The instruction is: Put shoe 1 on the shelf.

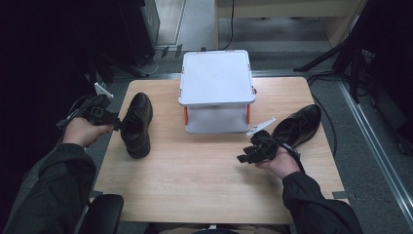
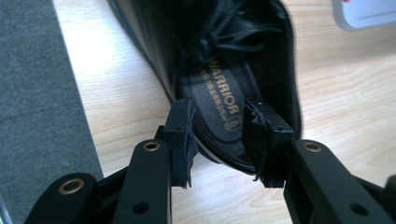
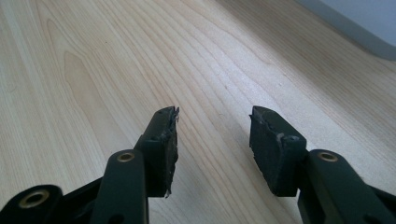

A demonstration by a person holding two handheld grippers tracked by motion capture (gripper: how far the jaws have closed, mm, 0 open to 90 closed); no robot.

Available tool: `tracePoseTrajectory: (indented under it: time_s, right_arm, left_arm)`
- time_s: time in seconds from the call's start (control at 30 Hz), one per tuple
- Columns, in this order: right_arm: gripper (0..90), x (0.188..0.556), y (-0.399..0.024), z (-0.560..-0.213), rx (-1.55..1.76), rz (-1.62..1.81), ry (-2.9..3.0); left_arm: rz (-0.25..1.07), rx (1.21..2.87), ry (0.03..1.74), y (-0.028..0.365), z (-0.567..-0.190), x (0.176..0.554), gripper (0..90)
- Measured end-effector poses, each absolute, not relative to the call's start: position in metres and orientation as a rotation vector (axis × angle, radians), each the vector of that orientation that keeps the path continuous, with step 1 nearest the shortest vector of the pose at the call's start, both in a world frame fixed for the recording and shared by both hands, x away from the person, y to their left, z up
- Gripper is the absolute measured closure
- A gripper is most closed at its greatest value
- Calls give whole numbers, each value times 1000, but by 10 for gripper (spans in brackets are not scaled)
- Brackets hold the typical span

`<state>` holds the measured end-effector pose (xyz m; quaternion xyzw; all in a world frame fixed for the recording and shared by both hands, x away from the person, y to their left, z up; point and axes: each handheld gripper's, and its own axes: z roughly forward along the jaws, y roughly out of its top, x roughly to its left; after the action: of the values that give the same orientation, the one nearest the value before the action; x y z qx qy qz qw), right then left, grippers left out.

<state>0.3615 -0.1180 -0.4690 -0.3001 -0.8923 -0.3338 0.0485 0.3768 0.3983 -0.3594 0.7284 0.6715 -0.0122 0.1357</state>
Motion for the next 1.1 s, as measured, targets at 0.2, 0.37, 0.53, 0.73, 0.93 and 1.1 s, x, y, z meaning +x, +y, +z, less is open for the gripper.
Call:
tracePoseTrajectory:
  time_s: [0.2,0.37,0.53,0.73,0.93,1.1]
  right_arm:
    - [522,362,-119,-469,-923,-1020,-2714]
    - [523,362,-118,-468,-915,-1021,-2720]
    - [522,362,-119,-469,-919,-1018,-2721]
    - [523,362,-118,-469,-917,-1016,-2724]
    - [525,362,-118,-469,-915,-1014,-2725]
    - [525,363,-118,-469,-918,-1014,-2725]
  left_arm:
    - [-45,2089,1988,406,-371,378,624]
    - [-75,2096,2024,404,-387,382,628]
    - [-99,2078,2057,403,-400,389,644]
    - [-116,2052,2108,404,-408,398,668]
    - [-136,2012,2148,406,-412,402,707]
    - [-148,1994,2174,407,-413,404,734]
